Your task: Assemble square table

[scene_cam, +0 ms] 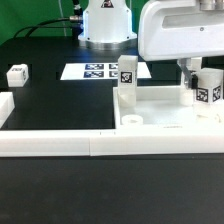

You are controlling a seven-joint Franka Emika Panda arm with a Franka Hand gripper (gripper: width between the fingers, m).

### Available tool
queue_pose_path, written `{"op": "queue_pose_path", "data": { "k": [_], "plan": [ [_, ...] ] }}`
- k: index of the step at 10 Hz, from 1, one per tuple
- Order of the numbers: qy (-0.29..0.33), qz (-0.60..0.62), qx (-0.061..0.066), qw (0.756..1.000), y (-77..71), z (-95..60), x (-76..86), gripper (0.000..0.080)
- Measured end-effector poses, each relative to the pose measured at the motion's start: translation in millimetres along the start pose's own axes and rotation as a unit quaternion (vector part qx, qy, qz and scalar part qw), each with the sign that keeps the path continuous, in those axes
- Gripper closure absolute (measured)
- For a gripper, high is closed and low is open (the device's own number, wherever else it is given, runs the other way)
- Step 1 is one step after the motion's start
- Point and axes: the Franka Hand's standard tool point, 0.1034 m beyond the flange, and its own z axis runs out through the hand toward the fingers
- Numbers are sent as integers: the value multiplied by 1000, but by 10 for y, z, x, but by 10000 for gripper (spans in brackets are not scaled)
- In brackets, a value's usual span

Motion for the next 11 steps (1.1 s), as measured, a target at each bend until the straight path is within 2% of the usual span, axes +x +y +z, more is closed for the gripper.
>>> {"op": "queue_pose_path", "data": {
  "k": [1, 2, 3, 4, 5, 9, 10, 11],
  "plan": [
    [0, 0, 0, 1000, 1, -1, 2, 547],
    [1, 0, 0, 1000, 2, -1, 3, 547],
    [1, 0, 0, 1000, 2, -1, 3, 723],
    [1, 1, 0, 1000, 3, -1, 3, 775],
    [1, 11, 0, 1000, 4, -1, 3, 794],
    [-5, -1, 1, 1000, 29, -11, 1, 797],
    [-26, -5, 5, 1000, 98, -82, 9, 717],
    [-31, -2, 6, 1000, 163, -118, 7, 533]
  ]
}}
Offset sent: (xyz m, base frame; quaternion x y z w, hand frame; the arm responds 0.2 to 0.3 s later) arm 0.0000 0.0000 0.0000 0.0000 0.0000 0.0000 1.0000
